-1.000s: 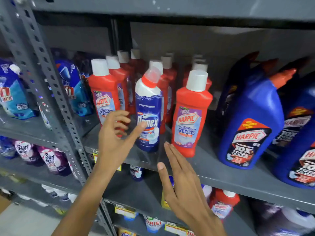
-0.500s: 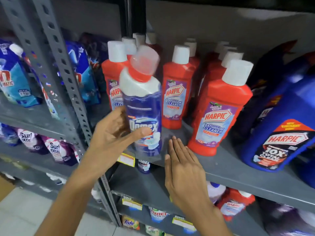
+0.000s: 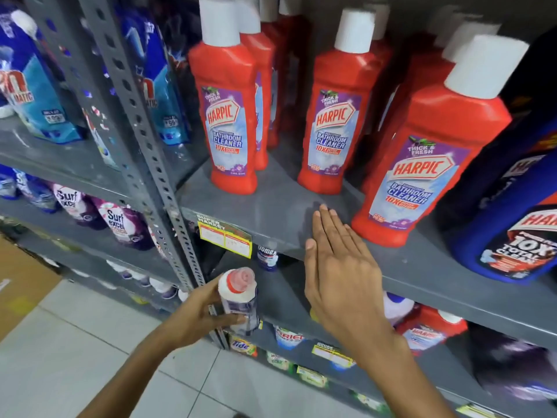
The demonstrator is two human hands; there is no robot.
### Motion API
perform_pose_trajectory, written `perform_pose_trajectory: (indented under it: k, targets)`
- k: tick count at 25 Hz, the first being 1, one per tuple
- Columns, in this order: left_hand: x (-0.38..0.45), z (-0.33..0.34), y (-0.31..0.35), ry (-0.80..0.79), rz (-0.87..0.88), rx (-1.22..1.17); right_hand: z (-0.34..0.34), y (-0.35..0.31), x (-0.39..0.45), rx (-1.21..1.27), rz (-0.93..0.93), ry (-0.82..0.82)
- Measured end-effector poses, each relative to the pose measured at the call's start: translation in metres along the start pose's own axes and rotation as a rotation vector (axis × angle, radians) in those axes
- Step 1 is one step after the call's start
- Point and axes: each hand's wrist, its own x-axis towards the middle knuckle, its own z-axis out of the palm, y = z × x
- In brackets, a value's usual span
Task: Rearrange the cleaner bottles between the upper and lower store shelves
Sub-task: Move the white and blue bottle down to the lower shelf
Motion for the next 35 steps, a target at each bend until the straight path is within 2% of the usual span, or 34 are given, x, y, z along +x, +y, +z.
perform_pose_trajectory:
  k: [4, 8, 10, 15, 20, 24, 27, 29, 31, 33, 35]
  targets:
    - [0.053, 0.02, -0.044, 0.081, -0.096, -0.06, 0.002, -0.002, -0.001, 0.002, 0.01, 0.057]
    - [0.087, 0.022, -0.055, 0.095, -0.146, -0.106, 0.003, -0.002, -0.002, 0.008, 0.013, 0.08]
    - [0.097, 0.022, -0.06, 0.122, -0.226, -0.215, 0.003, -0.003, -0.002, 0.002, 0.015, 0.081]
    - [0.111, 0.02, -0.065, 0.074, -0.358, -0.335, 0.004, -0.003, -0.002, 0.007, 0.02, 0.088]
    - [0.121, 0.021, -0.065, 0.124, -0.49, -0.68, 0.006, -0.003, -0.003, 0.012, 0.023, 0.086]
    - [0.117, 0.024, -0.062, 0.093, -0.475, -0.649, 0.006, -0.003, -0.004, 0.023, 0.019, 0.082]
    - [0.106, 0.019, -0.06, 0.052, -0.433, -0.651, 0.009, -0.002, -0.006, 0.127, -0.015, 0.188]
    - [0.096, 0.014, -0.063, 0.09, -0.431, -0.504, 0.015, 0.006, -0.021, 0.328, -0.098, 0.285]
    - [0.076, 0.021, -0.067, 0.206, -0.443, -0.148, 0.027, 0.022, -0.052, 0.521, -0.187, 0.333]
    - [0.044, 0.051, -0.077, 0.334, -0.443, 0.219, 0.045, 0.046, -0.094, 0.606, -0.189, 0.326]
    - [0.014, 0.106, -0.077, 0.248, -0.41, 0.283, 0.067, 0.083, -0.137, 0.62, -0.076, 0.283]
